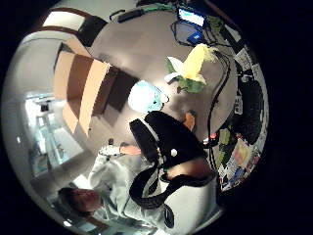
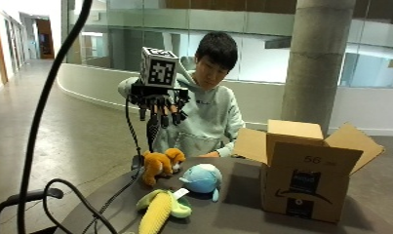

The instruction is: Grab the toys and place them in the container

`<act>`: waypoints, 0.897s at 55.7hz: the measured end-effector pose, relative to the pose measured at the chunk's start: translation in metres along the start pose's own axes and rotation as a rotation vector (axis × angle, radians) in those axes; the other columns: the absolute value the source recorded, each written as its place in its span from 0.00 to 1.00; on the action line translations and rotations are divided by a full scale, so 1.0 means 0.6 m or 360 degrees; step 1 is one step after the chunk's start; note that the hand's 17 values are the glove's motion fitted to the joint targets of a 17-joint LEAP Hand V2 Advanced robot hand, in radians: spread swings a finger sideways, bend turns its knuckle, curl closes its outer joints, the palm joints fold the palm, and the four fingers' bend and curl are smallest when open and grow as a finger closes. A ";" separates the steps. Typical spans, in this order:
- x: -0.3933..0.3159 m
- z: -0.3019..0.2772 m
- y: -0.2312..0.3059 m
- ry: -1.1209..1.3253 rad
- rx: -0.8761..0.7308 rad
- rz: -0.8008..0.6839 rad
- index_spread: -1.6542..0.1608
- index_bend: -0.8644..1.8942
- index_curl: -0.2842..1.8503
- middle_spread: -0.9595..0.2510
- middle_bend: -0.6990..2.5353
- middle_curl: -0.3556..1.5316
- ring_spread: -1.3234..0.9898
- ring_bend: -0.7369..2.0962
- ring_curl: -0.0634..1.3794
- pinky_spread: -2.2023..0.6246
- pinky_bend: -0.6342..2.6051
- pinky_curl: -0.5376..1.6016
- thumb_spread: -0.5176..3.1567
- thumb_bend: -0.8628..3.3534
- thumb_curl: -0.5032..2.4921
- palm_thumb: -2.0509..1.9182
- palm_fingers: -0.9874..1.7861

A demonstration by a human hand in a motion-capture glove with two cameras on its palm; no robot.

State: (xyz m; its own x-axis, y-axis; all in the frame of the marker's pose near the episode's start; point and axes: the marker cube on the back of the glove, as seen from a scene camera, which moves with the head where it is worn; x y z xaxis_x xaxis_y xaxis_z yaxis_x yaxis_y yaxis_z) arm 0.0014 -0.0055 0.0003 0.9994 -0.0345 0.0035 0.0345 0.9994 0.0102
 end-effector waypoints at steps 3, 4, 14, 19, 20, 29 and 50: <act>0.000 0.002 -0.005 -0.0019 -0.0011 -0.0006 0.82 0.36 0.15 0.77 0.28 0.22 0.55 0.34 0.07 0.78 0.33 0.30 0.29 0.20 0.18 0.52 0.41; 0.000 0.003 -0.008 -0.0027 -0.0016 -0.0004 0.82 0.36 0.16 0.77 0.28 0.22 0.54 0.34 0.08 0.78 0.33 0.31 0.31 0.20 0.18 0.52 0.41; 0.007 0.019 -0.036 -0.0036 0.0025 0.0028 0.78 0.36 0.18 0.76 0.29 0.26 0.53 0.37 0.12 0.77 0.36 0.35 0.41 0.20 0.19 0.50 0.39; 0.015 0.026 -0.056 -0.0047 0.0081 -0.0010 0.77 0.36 0.19 0.76 0.28 0.28 0.52 0.38 0.13 0.77 0.37 0.36 0.43 0.19 0.20 0.50 0.37; 0.016 0.028 -0.060 -0.0055 0.0084 -0.0012 0.77 0.36 0.19 0.76 0.28 0.28 0.52 0.39 0.14 0.77 0.38 0.36 0.43 0.19 0.20 0.50 0.37; 0.027 0.066 -0.099 -0.0113 0.0032 0.0100 0.76 0.36 0.20 0.76 0.28 0.30 0.52 0.40 0.15 0.78 0.40 0.38 0.45 0.19 0.21 0.50 0.35; 0.030 0.163 -0.188 -0.0567 0.0106 0.0970 0.83 0.34 0.19 0.82 0.30 0.35 0.56 0.48 0.21 0.78 0.48 0.42 0.44 0.19 0.21 0.49 0.34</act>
State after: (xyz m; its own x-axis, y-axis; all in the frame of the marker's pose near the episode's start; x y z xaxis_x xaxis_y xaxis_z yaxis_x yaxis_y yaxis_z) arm 0.0149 -0.1198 0.0971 0.7784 0.5180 0.3547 -0.5421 0.8395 -0.0364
